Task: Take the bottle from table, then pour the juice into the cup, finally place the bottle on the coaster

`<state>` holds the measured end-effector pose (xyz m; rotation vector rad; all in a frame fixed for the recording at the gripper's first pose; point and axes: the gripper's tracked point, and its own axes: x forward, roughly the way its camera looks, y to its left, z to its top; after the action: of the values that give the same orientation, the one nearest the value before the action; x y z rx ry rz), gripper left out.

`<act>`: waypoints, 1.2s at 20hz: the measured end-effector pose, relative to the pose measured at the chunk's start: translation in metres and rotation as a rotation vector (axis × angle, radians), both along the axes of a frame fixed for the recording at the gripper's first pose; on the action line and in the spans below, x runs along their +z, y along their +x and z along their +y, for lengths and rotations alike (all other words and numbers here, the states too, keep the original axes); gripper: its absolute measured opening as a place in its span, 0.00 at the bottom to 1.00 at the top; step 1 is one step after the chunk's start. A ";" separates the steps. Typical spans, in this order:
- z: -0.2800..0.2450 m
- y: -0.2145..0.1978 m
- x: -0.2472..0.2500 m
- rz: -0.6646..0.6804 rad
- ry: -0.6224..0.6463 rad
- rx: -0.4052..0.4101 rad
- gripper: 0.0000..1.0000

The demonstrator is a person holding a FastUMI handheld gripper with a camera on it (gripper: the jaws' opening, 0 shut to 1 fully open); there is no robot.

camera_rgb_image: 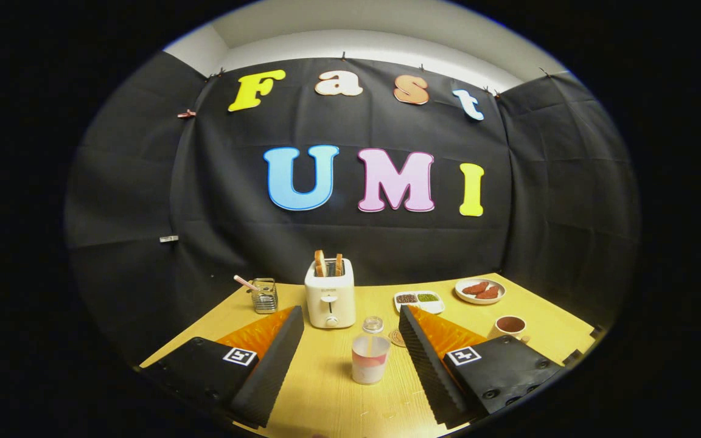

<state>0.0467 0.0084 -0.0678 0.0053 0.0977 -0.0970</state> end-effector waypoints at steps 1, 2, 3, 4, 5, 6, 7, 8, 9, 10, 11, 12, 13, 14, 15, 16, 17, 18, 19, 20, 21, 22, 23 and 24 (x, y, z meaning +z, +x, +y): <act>-0.003 0.003 -0.004 0.000 0.002 -0.006 0.97; -0.005 0.005 -0.008 0.000 0.000 -0.007 0.97; -0.006 0.009 -0.013 0.001 -0.005 -0.007 0.97; -0.008 0.012 -0.019 0.001 -0.013 -0.005 0.97; -0.010 0.017 -0.025 0.008 -0.020 -0.003 0.97; -0.012 0.022 -0.036 0.026 -0.022 -0.002 0.97; -0.013 0.027 -0.047 0.038 -0.019 0.002 0.97; -0.012 0.032 -0.055 0.042 -0.014 0.012 0.97; -0.011 0.038 -0.062 0.047 -0.019 0.007 0.97; -0.014 0.043 -0.071 0.056 -0.026 0.000 0.97; -0.015 0.048 -0.081 0.060 -0.033 -0.004 0.97; -0.015 0.053 -0.088 0.058 -0.041 -0.006 0.97; -0.016 0.059 -0.094 0.058 -0.054 -0.009 0.97; -0.019 0.064 -0.103 0.067 -0.070 -0.020 0.97; -0.022 0.068 -0.111 0.075 -0.082 -0.027 0.97; -0.023 0.073 -0.118 0.079 -0.083 -0.029 0.97; -0.024 0.078 -0.125 0.085 -0.082 -0.032 0.97; -0.026 0.081 -0.130 0.090 -0.084 -0.038 0.97; -0.028 0.085 -0.135 0.095 -0.093 -0.045 0.97; -0.031 0.088 -0.141 0.103 -0.104 -0.057 0.97; -0.034 0.092 -0.148 0.113 -0.112 -0.063 0.97; -0.035 0.095 -0.155 0.124 -0.117 -0.066 0.97; -0.036 0.097 -0.160 0.134 -0.122 -0.069 0.97; -0.038 0.099 -0.164 0.142 -0.130 -0.078 0.97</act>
<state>0.1453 -0.0300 -0.2320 -0.1281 0.2326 -0.1816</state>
